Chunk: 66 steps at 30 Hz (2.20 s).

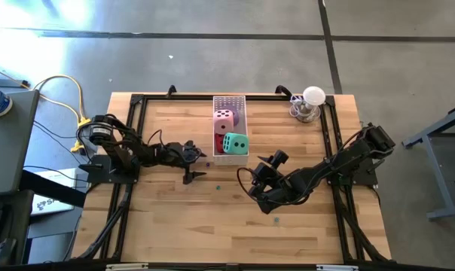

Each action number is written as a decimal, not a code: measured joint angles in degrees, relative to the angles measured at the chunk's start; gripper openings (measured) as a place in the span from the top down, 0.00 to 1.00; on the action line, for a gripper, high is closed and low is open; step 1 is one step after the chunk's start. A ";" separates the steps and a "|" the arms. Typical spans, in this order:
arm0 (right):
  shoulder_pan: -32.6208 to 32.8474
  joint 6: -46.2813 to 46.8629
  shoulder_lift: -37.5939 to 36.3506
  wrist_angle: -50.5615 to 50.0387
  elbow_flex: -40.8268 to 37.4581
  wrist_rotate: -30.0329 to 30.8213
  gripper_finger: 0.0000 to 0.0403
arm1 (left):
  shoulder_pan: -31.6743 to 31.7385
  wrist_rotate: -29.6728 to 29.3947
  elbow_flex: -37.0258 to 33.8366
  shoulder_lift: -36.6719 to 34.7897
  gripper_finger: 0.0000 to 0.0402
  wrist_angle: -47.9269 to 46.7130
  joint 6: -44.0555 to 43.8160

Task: Pick & Place Dice
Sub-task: Put the small dark blue die into the bin

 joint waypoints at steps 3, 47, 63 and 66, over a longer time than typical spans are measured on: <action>0.00 0.00 0.00 0.07 0.00 0.00 0.39 | 0.00 0.00 0.09 0.00 0.08 0.75 -0.05; 0.11 -0.28 0.02 0.63 0.00 -0.63 0.39 | -1.31 -2.37 0.80 14.51 0.50 12.64 -2.45; 0.11 -0.24 0.02 0.66 0.00 -0.63 0.39 | -1.64 -3.72 0.76 14.49 0.88 10.29 -2.15; 0.11 -0.24 0.02 0.66 0.00 -0.63 0.39 | -1.64 -3.23 0.74 14.13 0.88 10.05 -2.40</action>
